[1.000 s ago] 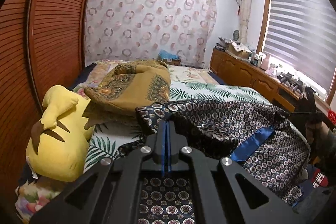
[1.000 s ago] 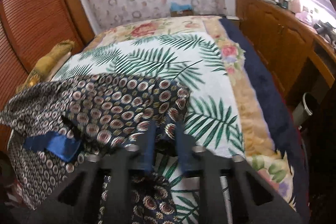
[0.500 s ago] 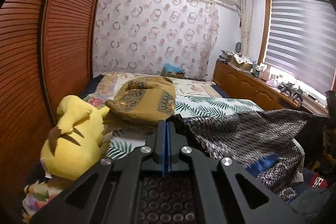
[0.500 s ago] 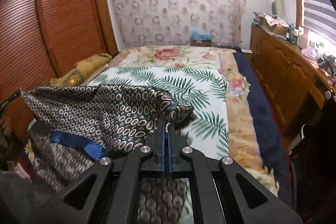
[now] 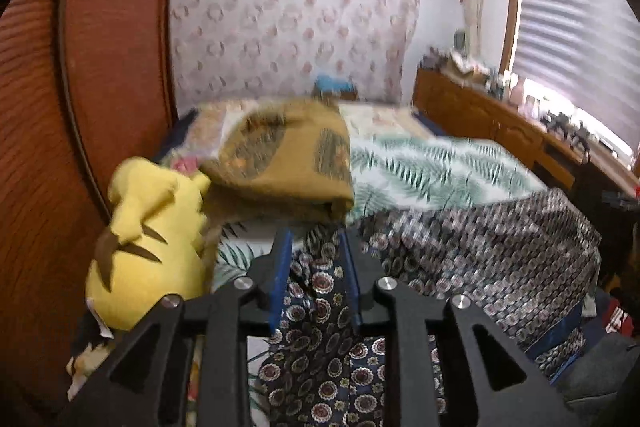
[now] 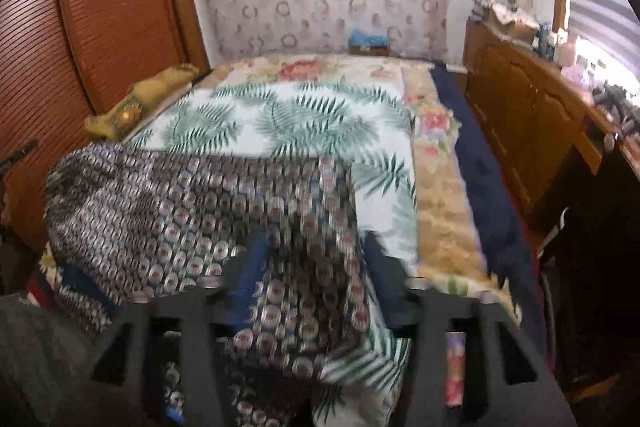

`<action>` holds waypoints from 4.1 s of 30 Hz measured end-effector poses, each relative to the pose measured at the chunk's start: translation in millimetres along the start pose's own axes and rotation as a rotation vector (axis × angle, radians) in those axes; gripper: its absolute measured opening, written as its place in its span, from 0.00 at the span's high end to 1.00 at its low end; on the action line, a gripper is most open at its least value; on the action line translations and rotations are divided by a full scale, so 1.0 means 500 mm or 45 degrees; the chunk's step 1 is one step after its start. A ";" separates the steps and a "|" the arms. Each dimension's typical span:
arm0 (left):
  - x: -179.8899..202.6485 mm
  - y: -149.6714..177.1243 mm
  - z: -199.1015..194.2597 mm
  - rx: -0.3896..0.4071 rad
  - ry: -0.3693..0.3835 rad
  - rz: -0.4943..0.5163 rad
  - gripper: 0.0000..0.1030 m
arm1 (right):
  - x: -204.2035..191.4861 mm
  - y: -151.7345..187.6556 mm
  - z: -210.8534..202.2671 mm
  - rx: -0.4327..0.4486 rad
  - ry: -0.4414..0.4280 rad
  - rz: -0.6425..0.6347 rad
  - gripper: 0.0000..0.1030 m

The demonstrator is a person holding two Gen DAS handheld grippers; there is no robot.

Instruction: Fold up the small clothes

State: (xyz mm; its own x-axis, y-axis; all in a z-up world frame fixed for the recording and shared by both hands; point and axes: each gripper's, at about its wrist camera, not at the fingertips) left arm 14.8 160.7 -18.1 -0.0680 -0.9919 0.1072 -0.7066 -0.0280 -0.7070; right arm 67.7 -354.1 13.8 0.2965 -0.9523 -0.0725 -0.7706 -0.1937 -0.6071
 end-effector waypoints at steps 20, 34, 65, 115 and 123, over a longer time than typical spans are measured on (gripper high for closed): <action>-0.042 0.066 0.171 -0.321 -0.071 -0.065 0.75 | -0.004 -0.046 0.229 -0.200 0.030 -0.065 0.35; -0.066 -0.012 0.181 -0.266 0.026 -0.118 0.75 | -0.009 -0.023 0.243 -0.210 0.005 -0.062 0.34; 0.054 -0.141 0.012 0.167 0.086 0.057 1.00 | -0.053 -0.073 0.068 0.195 -0.004 -0.151 0.97; 0.134 -0.146 0.248 -0.201 0.049 0.263 0.78 | 0.200 -0.253 0.319 -0.112 0.243 0.115 0.49; 0.129 -0.152 0.273 -0.220 0.016 0.260 0.78 | 0.223 -0.234 0.351 -0.175 0.247 0.152 0.49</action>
State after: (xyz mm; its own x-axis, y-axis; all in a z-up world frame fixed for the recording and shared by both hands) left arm 160.1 81.9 -53.0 -0.2298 -0.9731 -0.0162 -0.7871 0.1956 -0.5850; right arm 290.0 -396.3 -62.2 0.0958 -0.9951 0.0239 -0.8670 -0.0952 -0.4892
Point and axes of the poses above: each gripper's, at about its wrist camera, not at the fingertips, and z roughly the way its jaws point, x to its right, y to its underside, and after that the axes turned 9 degrees about -x, right-handed
